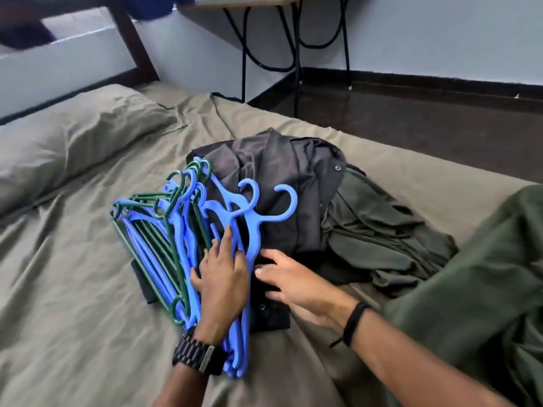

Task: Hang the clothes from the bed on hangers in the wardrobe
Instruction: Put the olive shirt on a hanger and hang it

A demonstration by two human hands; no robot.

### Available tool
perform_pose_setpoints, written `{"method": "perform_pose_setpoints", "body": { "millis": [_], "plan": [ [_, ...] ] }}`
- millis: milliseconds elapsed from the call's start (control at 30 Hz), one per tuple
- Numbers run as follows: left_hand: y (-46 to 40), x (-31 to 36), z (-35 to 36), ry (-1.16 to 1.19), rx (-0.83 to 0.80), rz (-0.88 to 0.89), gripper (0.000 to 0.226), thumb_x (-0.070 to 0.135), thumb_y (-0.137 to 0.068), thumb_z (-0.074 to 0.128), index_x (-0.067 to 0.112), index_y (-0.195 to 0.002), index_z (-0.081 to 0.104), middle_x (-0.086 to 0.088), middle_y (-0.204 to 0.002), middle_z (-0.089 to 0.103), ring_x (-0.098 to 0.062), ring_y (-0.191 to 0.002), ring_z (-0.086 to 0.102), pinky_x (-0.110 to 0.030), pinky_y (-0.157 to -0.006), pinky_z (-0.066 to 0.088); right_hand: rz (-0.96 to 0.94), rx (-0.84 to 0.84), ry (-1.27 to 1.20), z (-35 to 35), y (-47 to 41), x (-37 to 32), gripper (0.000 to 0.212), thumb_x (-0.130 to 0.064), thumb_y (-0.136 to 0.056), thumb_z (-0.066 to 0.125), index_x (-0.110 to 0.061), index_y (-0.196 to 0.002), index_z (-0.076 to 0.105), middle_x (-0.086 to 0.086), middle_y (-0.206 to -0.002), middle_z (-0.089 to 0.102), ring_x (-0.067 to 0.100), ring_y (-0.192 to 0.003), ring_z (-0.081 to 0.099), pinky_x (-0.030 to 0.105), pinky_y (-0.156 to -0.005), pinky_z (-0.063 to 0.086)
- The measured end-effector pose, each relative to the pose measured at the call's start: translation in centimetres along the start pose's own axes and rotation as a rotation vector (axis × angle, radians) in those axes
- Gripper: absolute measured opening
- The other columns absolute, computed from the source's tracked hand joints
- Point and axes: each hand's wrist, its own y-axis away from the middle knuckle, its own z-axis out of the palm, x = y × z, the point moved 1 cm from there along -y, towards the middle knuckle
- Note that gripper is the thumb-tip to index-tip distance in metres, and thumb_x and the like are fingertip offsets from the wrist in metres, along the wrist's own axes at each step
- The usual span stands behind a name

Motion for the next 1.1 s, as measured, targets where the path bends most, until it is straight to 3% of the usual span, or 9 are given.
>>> {"method": "perform_pose_setpoints", "body": {
  "millis": [200, 300, 467, 567, 633, 800, 933, 1033, 1100],
  "plan": [
    [-0.1, -0.7, -1.0, 0.065, -0.083, 0.056, 0.055, 0.035, -0.099, 0.043, 0.036, -0.149, 0.022, 0.003, -0.155, 0.031, -0.019, -0.142, 0.027, -0.048, -0.117, 0.007, -0.029, 0.055, -0.081, 1.3, -1.0, 1.0, 0.023, -0.013, -0.102, 0.040, -0.016, -0.118, 0.056, -0.001, -0.106, 0.061, 0.013, -0.092, 0.058, 0.024, -0.074, 0.045],
    [-0.1, 0.0, -0.3, 0.048, -0.041, 0.001, 0.057, 0.046, -0.098, 0.038, 0.031, -0.150, 0.022, -0.002, -0.157, 0.021, -0.019, -0.146, 0.014, -0.052, -0.116, -0.005, -0.110, 0.224, -0.070, -0.5, -0.5, 0.2, 0.021, -0.012, -0.102, 0.039, -0.015, -0.098, 0.059, 0.001, -0.086, 0.050, 0.011, -0.060, 0.054, 0.025, -0.056, 0.047],
    [1.7, 3.8, 2.4, 0.022, 0.115, 0.206, 0.065, 0.040, -0.098, 0.044, 0.022, -0.153, 0.015, -0.009, -0.160, -0.010, -0.021, -0.147, -0.015, -0.044, -0.117, -0.010, -0.209, 0.385, 0.266, -4.9, 2.2, -1.2, 0.024, -0.015, -0.100, 0.044, -0.020, -0.087, 0.064, -0.008, -0.063, 0.046, 0.002, -0.033, 0.035, 0.013, -0.035, 0.024],
    [2.8, 7.3, 3.7, 0.351, 0.047, 0.317, 0.060, 0.026, -0.097, 0.051, 0.017, -0.150, 0.024, -0.006, -0.160, -0.010, -0.016, -0.148, -0.008, -0.026, -0.117, 0.001, -0.243, 0.499, 0.426, -7.9, 4.9, -2.5, 0.025, -0.016, -0.098, 0.048, -0.004, -0.081, 0.063, -0.014, -0.043, 0.048, -0.002, -0.036, 0.044, 0.016, -0.040, 0.037],
    [3.8, 9.6, 4.6, 0.463, 0.028, 0.354, 0.056, 0.017, -0.096, 0.053, 0.015, -0.147, 0.030, -0.006, -0.160, -0.005, -0.014, -0.148, -0.001, -0.021, -0.115, 0.005, -0.275, 0.594, 0.490, -10.1, 7.5, -3.3, 0.027, -0.016, -0.096, 0.051, 0.000, -0.078, 0.063, -0.010, -0.044, 0.050, 0.001, -0.035, 0.042, 0.016, -0.041, 0.034],
    [7.0, 14.5, 6.9, 0.602, 0.075, 0.453, 0.051, 0.002, -0.090, 0.058, 0.015, -0.137, 0.042, -0.011, -0.157, 0.011, -0.008, -0.145, 0.005, -0.036, -0.120, 0.011, -0.409, 0.773, 0.729, -14.6, 14.0, -5.3, 0.030, -0.021, -0.093, 0.058, -0.007, -0.067, 0.056, -0.001, -0.055, 0.046, 0.008, -0.054, 0.037, 0.032, -0.060, 0.034],
    [8.6, 18.4, 9.0, 0.727, 0.087, 0.455, 0.057, -0.006, -0.083, 0.064, 0.008, -0.134, 0.043, -0.015, -0.154, 0.016, 0.005, -0.134, 0.009, -0.004, -0.108, 0.010, -0.492, 0.961, 0.722, -19.3, 18.8, -6.0, 0.024, -0.021, -0.093, 0.058, -0.003, -0.077, 0.060, 0.005, -0.060, 0.051, 0.022, -0.062, 0.048, 0.037, -0.066, 0.040],
    [9.3, 22.1, 11.1, 1.032, -0.163, 0.236, 0.057, -0.008, -0.085, 0.062, 0.010, -0.134, 0.039, -0.016, -0.143, 0.032, -0.012, -0.124, 0.039, -0.011, -0.096, 0.038, -0.450, 1.003, 0.654, -23.0, 21.4, -5.4, 0.027, -0.020, -0.094, 0.057, -0.001, -0.075, 0.057, 0.004, -0.058, 0.052, 0.008, -0.050, 0.041, 0.023, -0.052, 0.034],
    [10.1, 24.7, 12.4, 1.379, -0.420, 0.026, 0.049, -0.008, -0.091, 0.053, 0.015, -0.131, 0.034, -0.015, -0.126, 0.043, -0.020, -0.097, 0.059, -0.022, -0.077, 0.053, -0.414, 0.980, 0.541, -25.3, 22.8, -4.8, 0.021, -0.014, -0.094, 0.056, -0.002, -0.077, 0.061, -0.001, -0.061, 0.062, 0.004, -0.046, 0.045, 0.021, -0.049, 0.035]
  ]
}}
